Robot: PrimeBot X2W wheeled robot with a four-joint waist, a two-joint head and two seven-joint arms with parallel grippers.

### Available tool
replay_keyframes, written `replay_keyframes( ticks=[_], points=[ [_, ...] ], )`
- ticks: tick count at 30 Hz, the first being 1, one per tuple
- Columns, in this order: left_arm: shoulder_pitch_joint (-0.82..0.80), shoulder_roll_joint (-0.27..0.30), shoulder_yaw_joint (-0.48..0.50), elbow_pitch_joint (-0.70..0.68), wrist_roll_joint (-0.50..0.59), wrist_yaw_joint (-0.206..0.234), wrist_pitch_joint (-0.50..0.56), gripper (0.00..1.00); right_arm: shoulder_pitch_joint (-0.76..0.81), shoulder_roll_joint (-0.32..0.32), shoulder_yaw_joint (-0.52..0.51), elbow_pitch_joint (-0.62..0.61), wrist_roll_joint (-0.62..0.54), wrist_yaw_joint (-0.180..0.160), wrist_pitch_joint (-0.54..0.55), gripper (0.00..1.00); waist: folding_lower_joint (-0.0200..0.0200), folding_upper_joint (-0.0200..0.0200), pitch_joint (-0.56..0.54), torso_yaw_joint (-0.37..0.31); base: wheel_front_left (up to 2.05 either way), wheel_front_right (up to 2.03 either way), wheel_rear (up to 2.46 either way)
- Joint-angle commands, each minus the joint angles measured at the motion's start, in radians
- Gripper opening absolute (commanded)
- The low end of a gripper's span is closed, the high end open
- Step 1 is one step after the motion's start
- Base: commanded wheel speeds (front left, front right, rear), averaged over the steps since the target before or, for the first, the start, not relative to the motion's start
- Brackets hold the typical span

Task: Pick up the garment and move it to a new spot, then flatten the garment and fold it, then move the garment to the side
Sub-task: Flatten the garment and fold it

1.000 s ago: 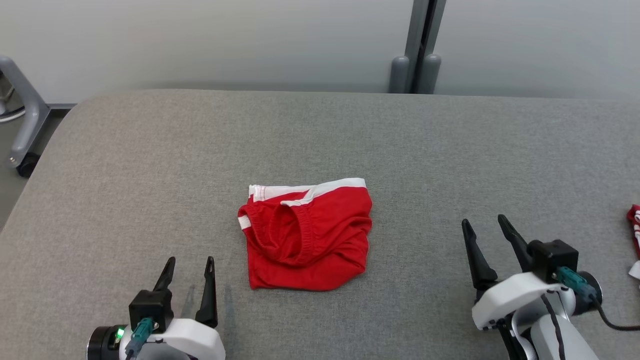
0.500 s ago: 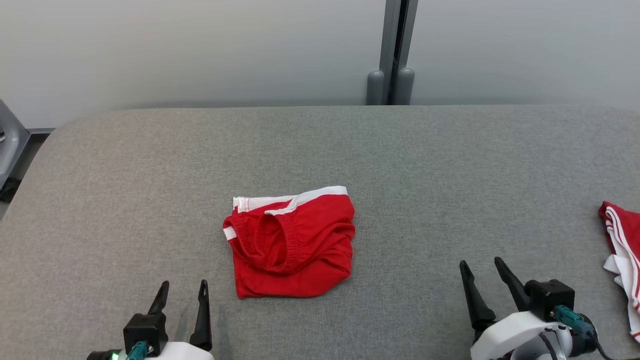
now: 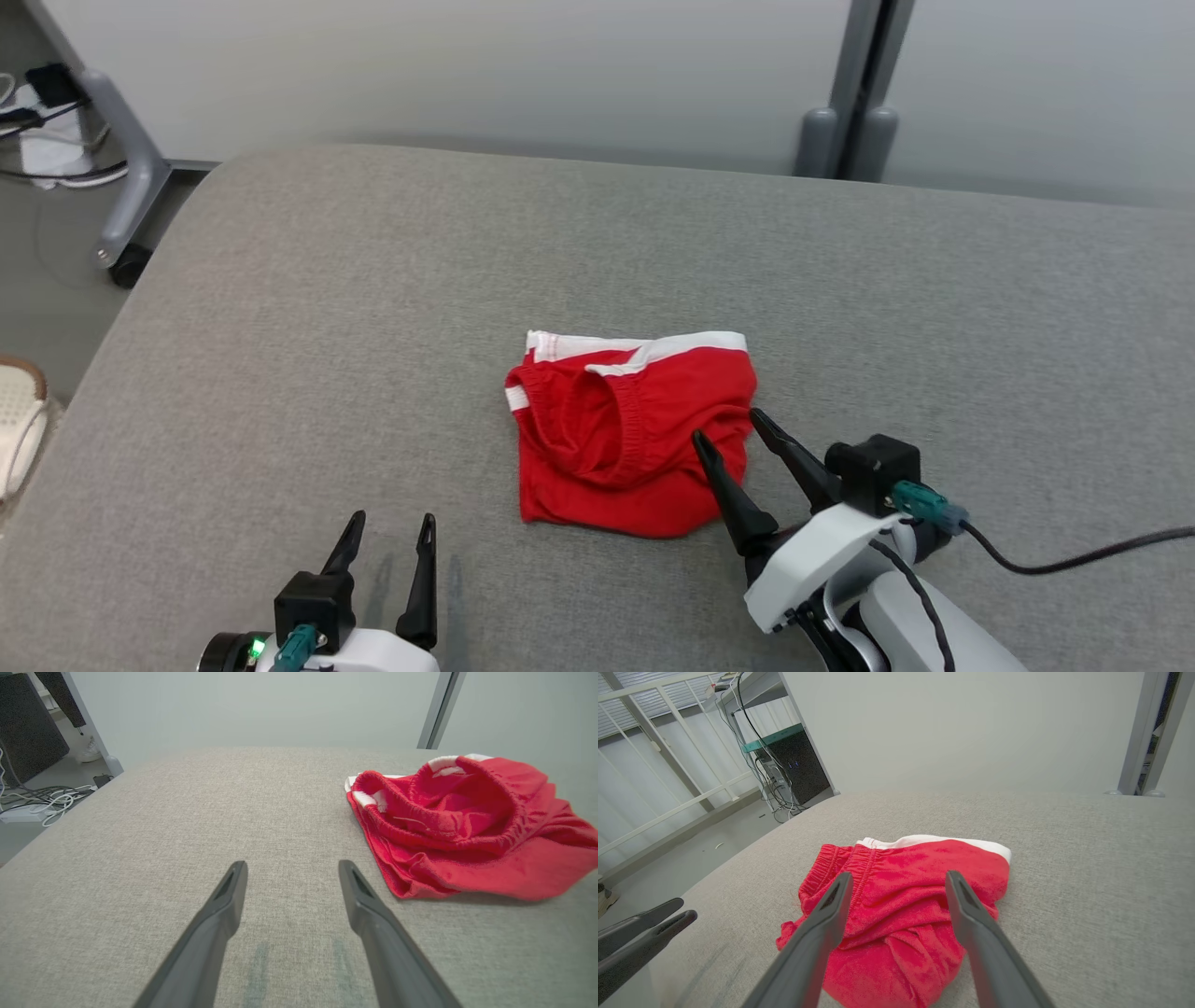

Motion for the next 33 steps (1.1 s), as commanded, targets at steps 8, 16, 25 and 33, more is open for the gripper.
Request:
replay_keyframes(
  ticks=[8,16,25,33],
  points=[
    [-0.021,0.004,-0.023,0.001,-0.023,0.01,-0.004,1.0,-0.125,-0.007,0.112,0.124,0.087,0.0,-0.004,1.0,0.0,0.0,0.033,0.107,0.0,0.0,0.0],
    [-0.029,0.004,-0.048,-0.004,-0.045,0.021,-0.004,1.0,-0.184,-0.007,0.169,0.241,0.103,0.0,-0.002,1.0,0.0,0.0,0.052,0.13,0.0,0.0,0.0],
    [-0.052,0.004,-0.078,0.0,-0.075,0.026,-0.004,1.0,-0.235,-0.007,0.223,0.315,0.132,0.0,0.028,0.3,0.0,0.0,0.072,0.15,0.0,0.0,0.0],
    [-0.045,0.004,-0.071,0.008,-0.086,0.034,-0.004,1.0,-0.274,-0.007,0.22,0.372,0.149,0.0,0.014,0.0,0.0,0.0,0.079,0.167,0.0,0.0,0.0]
  ],
)
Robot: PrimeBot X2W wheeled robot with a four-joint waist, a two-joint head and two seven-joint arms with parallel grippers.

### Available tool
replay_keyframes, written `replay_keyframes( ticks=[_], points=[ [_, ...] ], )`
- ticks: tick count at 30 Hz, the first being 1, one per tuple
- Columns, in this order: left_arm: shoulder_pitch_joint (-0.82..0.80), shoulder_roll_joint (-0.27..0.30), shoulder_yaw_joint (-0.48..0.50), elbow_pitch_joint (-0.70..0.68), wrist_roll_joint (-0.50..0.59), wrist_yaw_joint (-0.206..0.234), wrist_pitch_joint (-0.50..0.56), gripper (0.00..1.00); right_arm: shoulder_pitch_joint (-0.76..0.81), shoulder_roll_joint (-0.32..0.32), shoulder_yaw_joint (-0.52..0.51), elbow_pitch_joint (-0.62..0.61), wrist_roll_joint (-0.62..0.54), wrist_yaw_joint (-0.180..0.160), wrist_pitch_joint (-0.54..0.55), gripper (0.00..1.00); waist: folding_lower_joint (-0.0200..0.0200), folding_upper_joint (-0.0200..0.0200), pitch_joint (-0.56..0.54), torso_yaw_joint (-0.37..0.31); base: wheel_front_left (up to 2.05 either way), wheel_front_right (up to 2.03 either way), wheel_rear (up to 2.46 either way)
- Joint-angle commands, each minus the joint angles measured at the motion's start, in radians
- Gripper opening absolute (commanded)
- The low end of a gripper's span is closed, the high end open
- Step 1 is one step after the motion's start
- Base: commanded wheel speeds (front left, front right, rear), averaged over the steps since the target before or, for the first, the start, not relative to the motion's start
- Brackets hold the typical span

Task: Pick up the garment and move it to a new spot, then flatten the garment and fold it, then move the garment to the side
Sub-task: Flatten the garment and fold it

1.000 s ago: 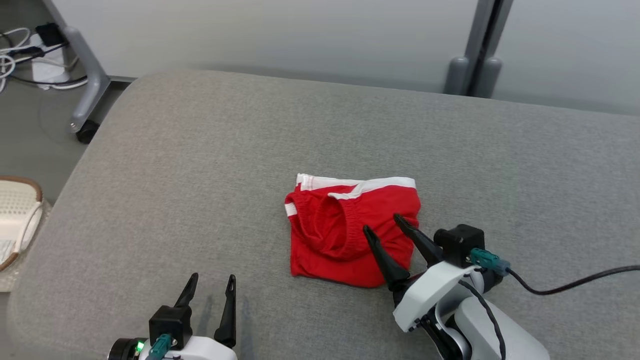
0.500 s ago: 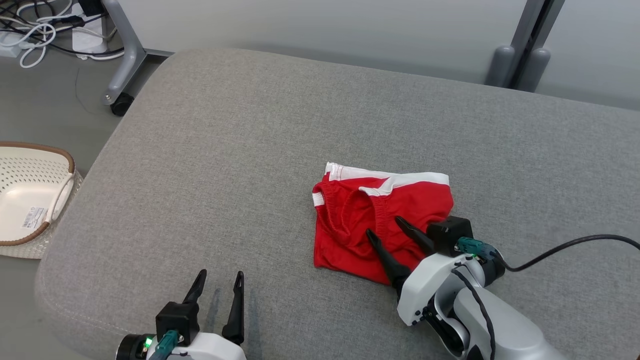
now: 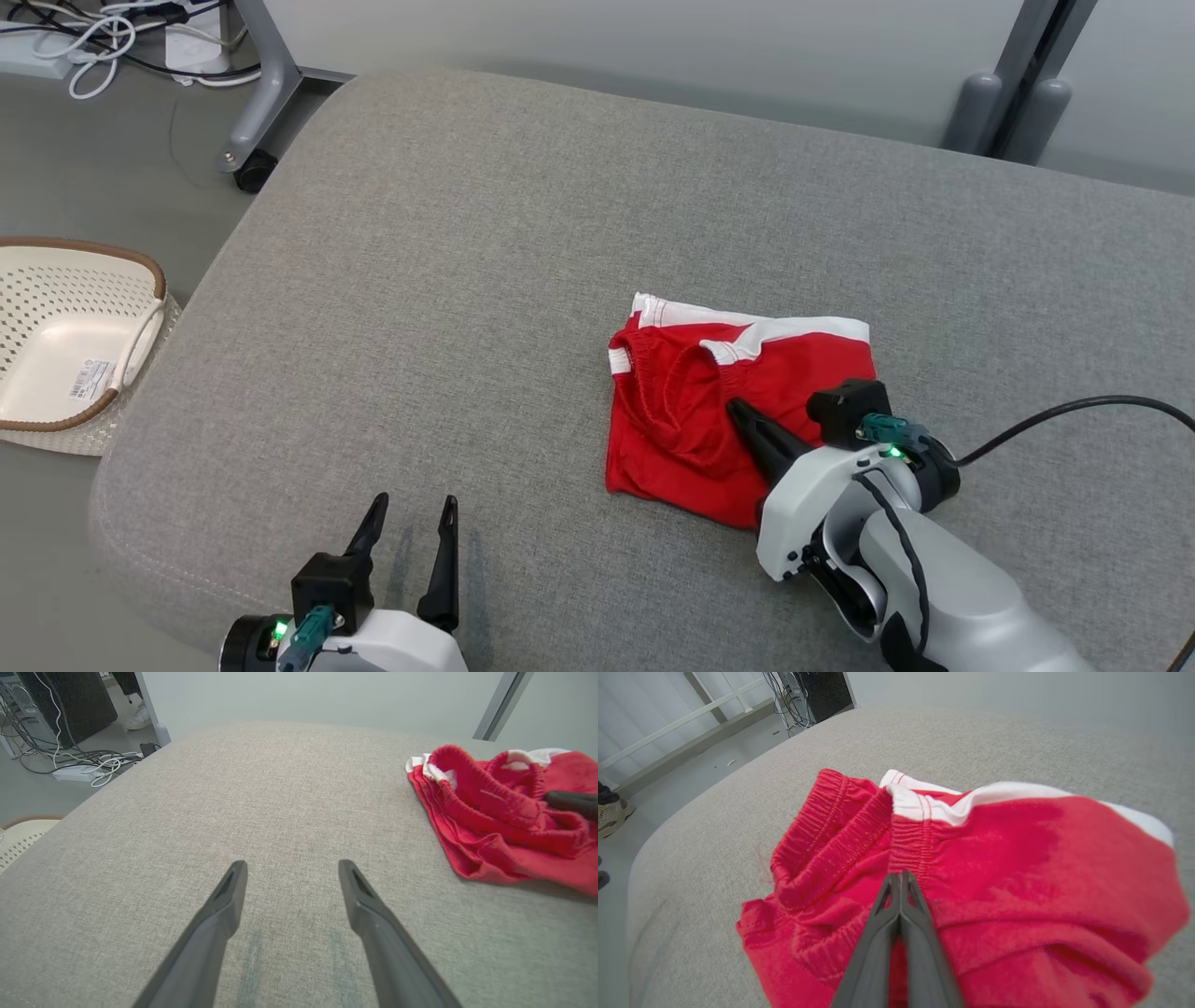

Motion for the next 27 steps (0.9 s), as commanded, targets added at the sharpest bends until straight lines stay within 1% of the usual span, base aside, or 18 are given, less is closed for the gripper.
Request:
replay_keyframes(
  ticks=[1,6,9,11,12,13,16,21,24,27],
  points=[
    [-0.003,0.004,0.005,0.003,-0.006,0.005,-0.004,1.0,-0.012,-0.007,0.0,0.007,0.002,0.0,-0.009,0.0,0.0,0.0,0.0,0.0,0.0,0.0,0.0],
    [0.007,0.004,0.013,-0.001,-0.008,0.006,-0.004,1.0,-0.021,-0.007,-0.016,-0.007,0.006,0.0,-0.021,0.0,0.0,0.0,-0.005,-0.009,0.0,0.0,0.0],
    [0.008,0.004,0.019,-0.01,0.001,0.005,-0.004,1.0,-0.02,-0.007,-0.048,-0.018,-0.01,0.0,-0.027,0.0,0.0,0.0,-0.017,-0.027,0.0,0.0,0.0],
    [0.012,0.004,0.027,-0.017,0.008,0.004,-0.004,1.0,-0.014,-0.007,-0.102,-0.039,-0.041,0.0,-0.027,0.51,0.0,0.0,-0.027,-0.044,0.0,0.0,0.0],
    [0.012,0.004,0.027,-0.017,0.008,0.004,-0.004,1.0,-0.014,-0.007,-0.102,-0.039,-0.041,0.0,-0.027,0.51,0.0,0.0,-0.027,-0.044,0.0,0.0,0.0],
    [0.013,0.004,0.031,-0.019,0.012,0.004,-0.004,1.0,-0.002,-0.008,-0.134,-0.053,-0.062,0.0,-0.027,1.0,0.0,0.0,-0.032,-0.053,0.0,0.0,0.0],
    [0.014,0.004,0.042,-0.03,0.024,-0.001,-0.004,1.0,0.044,-0.008,-0.241,-0.108,-0.134,0.0,-0.026,1.0,0.0,0.0,-0.048,-0.084,0.0,0.0,0.0],
    [0.026,0.004,0.067,-0.054,0.049,-0.003,-0.004,1.0,0.16,-0.007,-0.434,-0.238,-0.261,0.0,-0.026,1.0,0.0,0.0,-0.077,-0.152,0.0,0.0,0.0],
    [0.029,0.004,0.088,-0.063,0.06,-0.006,-0.004,1.0,0.237,-0.007,-0.522,-0.302,-0.31,0.0,-0.026,1.0,0.0,0.0,-0.092,-0.197,0.0,0.0,0.0],
    [0.034,0.004,0.107,-0.065,0.07,-0.012,-0.004,1.0,0.304,-0.006,-0.576,-0.344,-0.349,0.0,-0.026,1.0,0.0,0.0,-0.105,-0.235,0.0,0.0,0.0]
  ],
)
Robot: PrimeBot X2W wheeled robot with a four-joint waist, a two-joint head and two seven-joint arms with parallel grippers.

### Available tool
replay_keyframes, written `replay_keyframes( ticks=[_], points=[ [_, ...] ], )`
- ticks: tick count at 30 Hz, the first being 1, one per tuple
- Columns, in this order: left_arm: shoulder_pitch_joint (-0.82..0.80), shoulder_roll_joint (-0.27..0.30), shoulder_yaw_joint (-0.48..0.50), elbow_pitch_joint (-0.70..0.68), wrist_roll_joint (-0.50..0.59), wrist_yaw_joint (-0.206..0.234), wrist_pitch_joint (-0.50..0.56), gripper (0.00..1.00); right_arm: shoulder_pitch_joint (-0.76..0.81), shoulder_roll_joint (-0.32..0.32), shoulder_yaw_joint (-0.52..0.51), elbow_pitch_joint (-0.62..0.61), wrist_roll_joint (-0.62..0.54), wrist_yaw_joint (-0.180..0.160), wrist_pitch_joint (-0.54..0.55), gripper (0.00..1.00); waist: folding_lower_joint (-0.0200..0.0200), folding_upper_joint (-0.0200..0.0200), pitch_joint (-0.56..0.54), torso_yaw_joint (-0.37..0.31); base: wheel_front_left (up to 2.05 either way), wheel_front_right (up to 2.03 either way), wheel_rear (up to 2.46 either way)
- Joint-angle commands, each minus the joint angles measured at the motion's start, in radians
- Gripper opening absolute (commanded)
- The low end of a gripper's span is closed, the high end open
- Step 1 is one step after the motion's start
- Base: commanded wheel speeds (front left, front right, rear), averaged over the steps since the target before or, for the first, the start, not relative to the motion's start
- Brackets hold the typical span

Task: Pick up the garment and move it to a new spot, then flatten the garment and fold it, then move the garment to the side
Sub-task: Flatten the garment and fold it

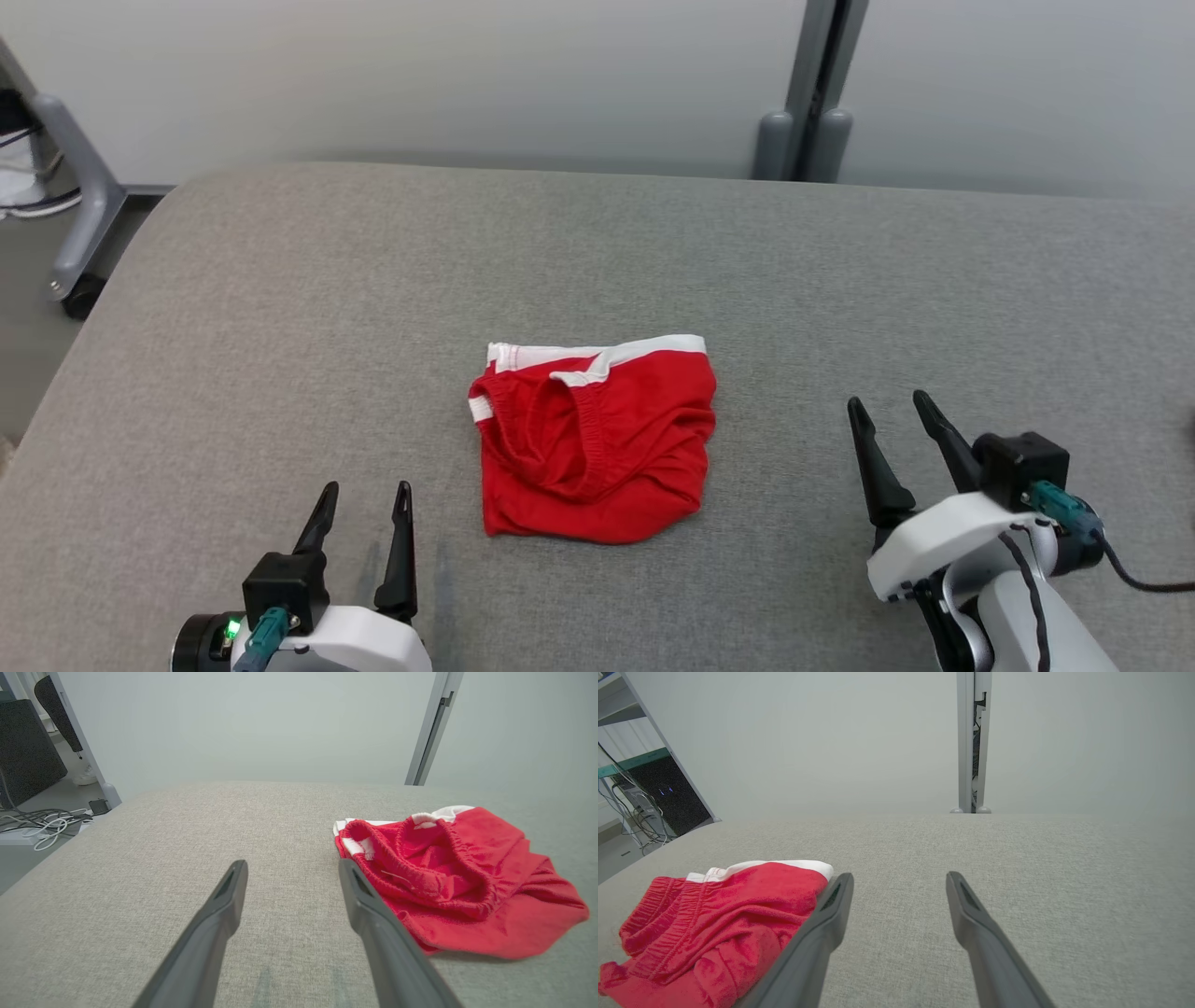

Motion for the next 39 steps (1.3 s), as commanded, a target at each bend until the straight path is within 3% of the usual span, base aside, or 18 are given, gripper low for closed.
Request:
replay_keyframes(
  ticks=[1,12,18,28,32,39],
  points=[
    [0.008,0.005,0.012,-0.004,0.008,-0.006,-0.004,1.0,0.032,-0.004,-0.016,-0.019,-0.015,0.0,-0.004,1.0,0.0,0.0,-0.024,-0.044,0.0,0.0,0.0],
    [0.074,0.005,0.085,-0.044,0.049,-0.007,-0.004,1.0,0.209,-0.004,-0.04,-0.07,-0.04,0.0,-0.004,1.0,0.0,0.0,-0.063,-0.16,0.0,0.0,0.0],
    [0.083,0.005,0.087,-0.058,0.052,-0.01,-0.004,1.0,0.216,-0.004,0.003,-0.089,-0.051,0.0,-0.004,1.0,0.0,0.0,-0.039,-0.176,0.0,0.0,0.0],
    [0.045,0.005,0.045,-0.031,0.002,-0.007,-0.004,1.0,0.015,-0.004,0.265,-0.016,0.005,0.0,0.038,1.0,0.0,0.0,-0.026,-0.09,0.0,0.0,0.0],
    [0.029,0.005,0.022,-0.024,-0.004,-0.008,-0.004,1.0,-0.112,-0.004,0.391,0.01,0.089,0.0,0.13,1.0,0.0,0.0,-0.021,-0.024,0.0,0.0,0.0],
    [0.028,0.005,-0.014,-0.009,-0.037,0.0,-0.004,1.0,-0.271,-0.005,0.501,0.089,0.246,0.0,0.283,1.0,0.0,0.0,-0.002,0.08,0.0,0.0,0.0]
  ],
)
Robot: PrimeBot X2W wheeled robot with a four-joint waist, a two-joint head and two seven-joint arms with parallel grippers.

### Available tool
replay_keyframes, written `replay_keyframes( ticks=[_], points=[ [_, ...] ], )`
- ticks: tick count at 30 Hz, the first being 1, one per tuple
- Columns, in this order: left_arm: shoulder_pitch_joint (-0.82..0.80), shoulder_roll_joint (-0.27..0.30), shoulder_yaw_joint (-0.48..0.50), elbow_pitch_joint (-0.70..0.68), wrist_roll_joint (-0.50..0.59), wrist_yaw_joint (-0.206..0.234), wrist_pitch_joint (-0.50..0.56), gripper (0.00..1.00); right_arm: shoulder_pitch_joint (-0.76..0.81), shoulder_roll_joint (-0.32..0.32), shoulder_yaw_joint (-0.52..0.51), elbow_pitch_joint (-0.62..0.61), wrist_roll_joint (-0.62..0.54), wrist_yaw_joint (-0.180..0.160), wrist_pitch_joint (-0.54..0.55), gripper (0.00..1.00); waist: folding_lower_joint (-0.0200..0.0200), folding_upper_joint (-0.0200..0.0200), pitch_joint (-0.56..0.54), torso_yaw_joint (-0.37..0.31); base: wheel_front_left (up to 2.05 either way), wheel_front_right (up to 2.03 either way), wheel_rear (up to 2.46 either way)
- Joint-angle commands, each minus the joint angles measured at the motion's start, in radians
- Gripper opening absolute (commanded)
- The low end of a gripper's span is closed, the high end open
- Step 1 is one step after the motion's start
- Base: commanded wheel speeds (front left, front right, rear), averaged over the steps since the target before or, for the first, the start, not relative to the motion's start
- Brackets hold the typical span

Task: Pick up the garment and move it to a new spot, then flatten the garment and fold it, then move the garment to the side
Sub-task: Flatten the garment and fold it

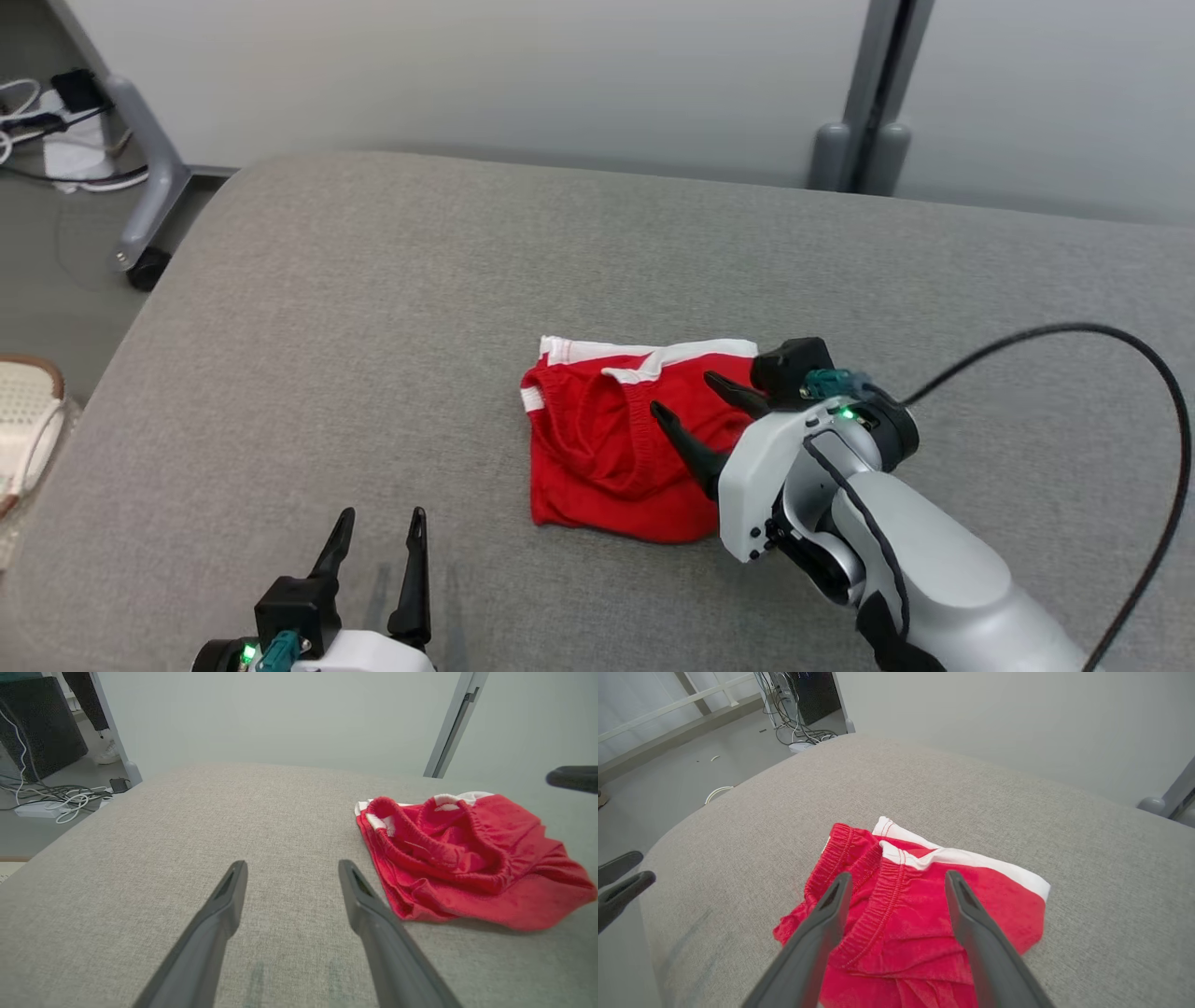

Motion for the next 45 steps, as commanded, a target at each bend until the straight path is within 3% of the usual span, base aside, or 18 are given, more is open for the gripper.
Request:
replay_keyframes(
  ticks=[1,9,23,24,25,27,28,39,45],
  points=[
    [-0.012,0.005,-0.001,0.001,-0.008,0.006,-0.004,1.0,-0.023,-0.008,0.011,0.015,0.011,0.0,0.021,1.0,0.0,0.0,0.015,0.04,0.0,0.0,0.0],
    [-0.012,0.004,-0.033,0.01,-0.044,0.018,-0.004,1.0,-0.128,-0.007,0.101,0.128,0.043,0.0,0.16,1.0,0.0,0.0,0.039,0.102,0.0,0.0,0.0],
    [-0.033,0.005,-0.071,0.009,-0.087,0.031,-0.004,1.0,-0.181,-0.007,0.11,0.278,-0.022,0.0,0.177,1.0,0.0,0.0,0.08,0.152,0.0,0.0,0.0],
    [-0.033,0.005,-0.072,0.008,-0.09,0.033,-0.004,1.0,-0.182,-0.007,0.109,0.284,-0.025,0.0,0.174,0.85,0.0,0.0,0.082,0.154,0.0,0.0,0.0],
    [-0.034,0.004,-0.074,0.007,-0.09,0.034,-0.004,1.0,-0.183,-0.007,0.106,0.285,-0.025,0.0,0.167,0.48,0.0,0.0,0.083,0.156,0.0,0.0,0.0],
    [-0.035,0.005,-0.073,0.006,-0.089,0.035,-0.004,1.0,-0.185,-0.007,0.103,0.286,-0.025,0.0,0.153,0.09,0.0,0.0,0.085,0.158,0.0,0.0,0.0],
    [-0.034,0.005,-0.071,0.005,-0.088,0.035,-0.004,1.0,-0.187,-0.007,0.102,0.284,-0.027,0.0,0.142,0.0,0.0,0.0,0.086,0.157,0.0,0.0,0.0],
    [-0.028,0.005,-0.07,0.002,-0.079,0.027,-0.004,1.0,-0.201,-0.006,0.083,0.214,0.033,0.0,0.059,0.0,0.0,0.0,0.075,0.145,0.0,0.0,0.0],
    [-0.052,0.005,-0.113,0.005,-0.092,0.018,-0.004,1.0,-0.206,-0.006,0.104,0.18,0.082,0.0,0.052,0.0,0.0,0.0,0.088,0.182,0.0,0.0,0.0]
  ],
)
